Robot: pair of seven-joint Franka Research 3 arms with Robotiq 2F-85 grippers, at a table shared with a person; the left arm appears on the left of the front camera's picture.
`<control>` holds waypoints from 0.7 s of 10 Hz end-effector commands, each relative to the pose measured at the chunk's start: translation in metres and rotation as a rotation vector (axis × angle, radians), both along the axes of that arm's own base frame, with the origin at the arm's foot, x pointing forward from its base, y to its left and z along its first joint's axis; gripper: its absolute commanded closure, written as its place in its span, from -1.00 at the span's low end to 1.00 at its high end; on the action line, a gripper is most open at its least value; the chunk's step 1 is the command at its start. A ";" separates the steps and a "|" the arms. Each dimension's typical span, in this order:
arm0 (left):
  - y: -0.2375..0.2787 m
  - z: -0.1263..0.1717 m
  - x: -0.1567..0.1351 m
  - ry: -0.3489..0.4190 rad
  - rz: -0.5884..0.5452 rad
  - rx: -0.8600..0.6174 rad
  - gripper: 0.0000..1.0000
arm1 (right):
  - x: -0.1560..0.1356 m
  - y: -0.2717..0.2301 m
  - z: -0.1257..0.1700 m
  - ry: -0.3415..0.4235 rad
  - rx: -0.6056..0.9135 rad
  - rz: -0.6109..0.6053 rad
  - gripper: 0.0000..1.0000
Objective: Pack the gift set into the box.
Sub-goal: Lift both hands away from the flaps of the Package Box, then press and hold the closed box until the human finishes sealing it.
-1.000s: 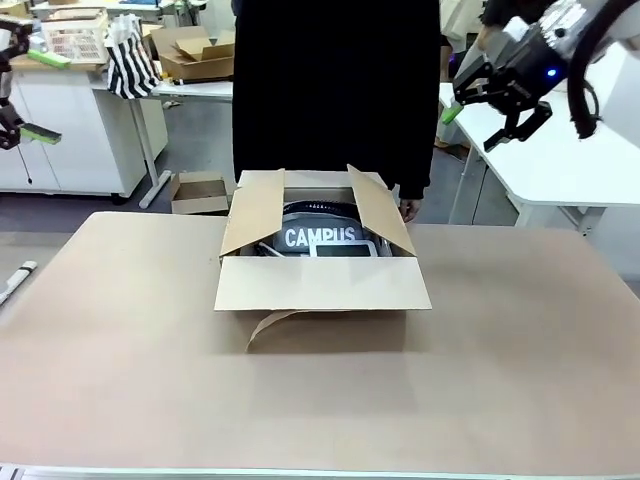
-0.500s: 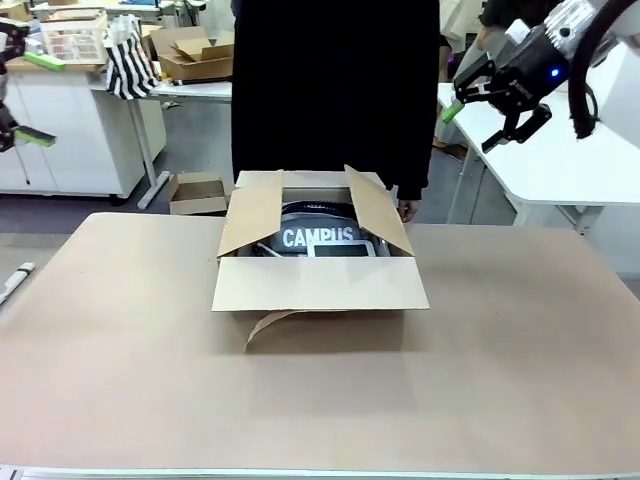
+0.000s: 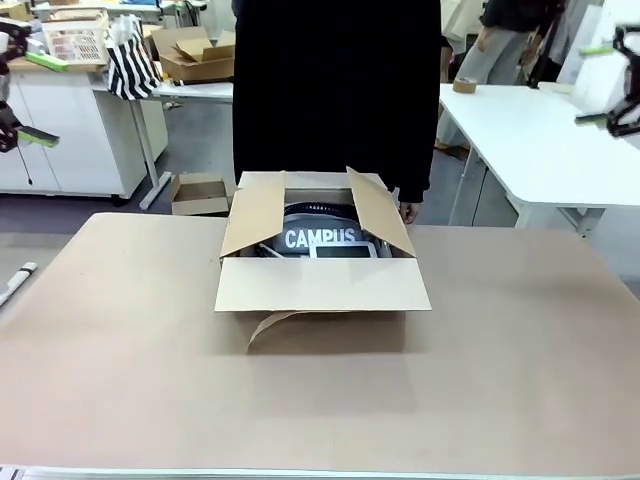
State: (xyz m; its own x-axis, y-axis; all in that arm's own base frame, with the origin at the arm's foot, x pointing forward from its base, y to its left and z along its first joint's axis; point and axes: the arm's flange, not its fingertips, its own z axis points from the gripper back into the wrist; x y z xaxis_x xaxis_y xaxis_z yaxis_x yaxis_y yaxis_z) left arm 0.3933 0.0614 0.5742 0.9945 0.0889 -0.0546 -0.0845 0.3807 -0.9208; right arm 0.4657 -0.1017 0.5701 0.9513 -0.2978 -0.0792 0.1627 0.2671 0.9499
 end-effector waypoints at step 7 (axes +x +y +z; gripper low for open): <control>-0.001 0.002 -0.002 -0.003 -0.009 -0.011 -1.00 | 0.006 0.045 0.016 -0.026 -0.108 0.098 -1.00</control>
State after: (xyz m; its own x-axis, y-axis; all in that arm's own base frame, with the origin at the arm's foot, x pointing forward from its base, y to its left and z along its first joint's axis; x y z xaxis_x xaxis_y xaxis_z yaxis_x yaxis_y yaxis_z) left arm 0.3934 0.0612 0.5740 0.9946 0.0880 -0.0554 -0.0850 0.3805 -0.9208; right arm 0.4723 -0.0541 0.5839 0.9772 -0.2093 -0.0366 0.1136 0.3688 0.9225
